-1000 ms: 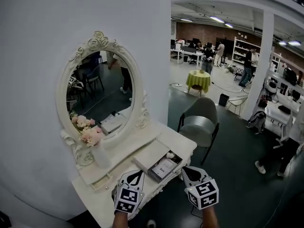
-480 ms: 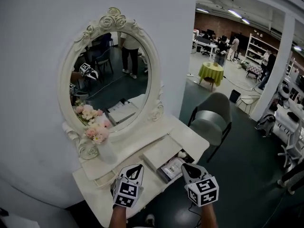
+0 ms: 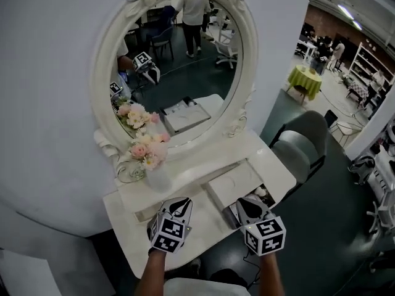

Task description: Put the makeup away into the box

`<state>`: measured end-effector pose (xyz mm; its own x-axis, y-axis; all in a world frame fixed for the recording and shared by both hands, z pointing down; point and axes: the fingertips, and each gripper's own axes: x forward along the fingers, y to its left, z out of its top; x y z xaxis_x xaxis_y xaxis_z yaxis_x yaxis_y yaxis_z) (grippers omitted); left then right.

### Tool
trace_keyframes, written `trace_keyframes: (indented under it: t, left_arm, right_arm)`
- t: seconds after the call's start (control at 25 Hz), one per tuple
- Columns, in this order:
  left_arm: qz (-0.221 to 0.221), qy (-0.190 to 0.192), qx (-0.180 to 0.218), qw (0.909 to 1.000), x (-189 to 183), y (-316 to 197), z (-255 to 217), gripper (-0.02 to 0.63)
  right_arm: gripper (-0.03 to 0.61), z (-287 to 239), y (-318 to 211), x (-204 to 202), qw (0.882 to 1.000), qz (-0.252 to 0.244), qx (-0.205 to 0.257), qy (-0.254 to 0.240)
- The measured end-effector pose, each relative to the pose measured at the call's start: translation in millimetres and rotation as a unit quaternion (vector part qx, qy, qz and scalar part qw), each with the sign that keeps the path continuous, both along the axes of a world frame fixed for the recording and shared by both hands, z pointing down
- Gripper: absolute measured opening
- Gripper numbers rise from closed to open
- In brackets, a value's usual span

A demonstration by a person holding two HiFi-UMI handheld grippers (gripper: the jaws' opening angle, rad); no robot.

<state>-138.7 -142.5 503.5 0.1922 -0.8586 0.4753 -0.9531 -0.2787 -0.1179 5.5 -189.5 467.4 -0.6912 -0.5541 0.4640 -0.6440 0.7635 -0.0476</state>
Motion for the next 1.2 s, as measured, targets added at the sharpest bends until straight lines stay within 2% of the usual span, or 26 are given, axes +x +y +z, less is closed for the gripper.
trace_keyframes:
  t: [0.32,0.48,0.6,0.92,1.2]
  left_arm:
    - [-0.036,0.023,-0.061,0.9972,-19,13,51,0.084]
    - [-0.066,0.036,-0.075,0.9944,-20,20,75,0.103]
    - [-0.084,0.040,-0.101,0.9905,-17,28,94,0.109]
    - [-0.111,0.012,-0.177,0.9780,-8,38,143,0.121]
    - [-0.125,-0.009,-0.243,0.9619,-4,44,186,0.140]
  right_arm:
    - [0.002,46,2,-54,0.994,-0.094,-0.026,0.045]
    - [0.002,67,0,-63,0.989,-0.128,-0.041,0.063]
    - [0.002,85,0,-66,0.983,-0.155,-0.054,0.080]
    - [0.002,133,-3,-71,0.968,-0.205,-0.090,0.115]
    - [0.002,164,1,-76,0.954,-0.242,-0.113,0.137]
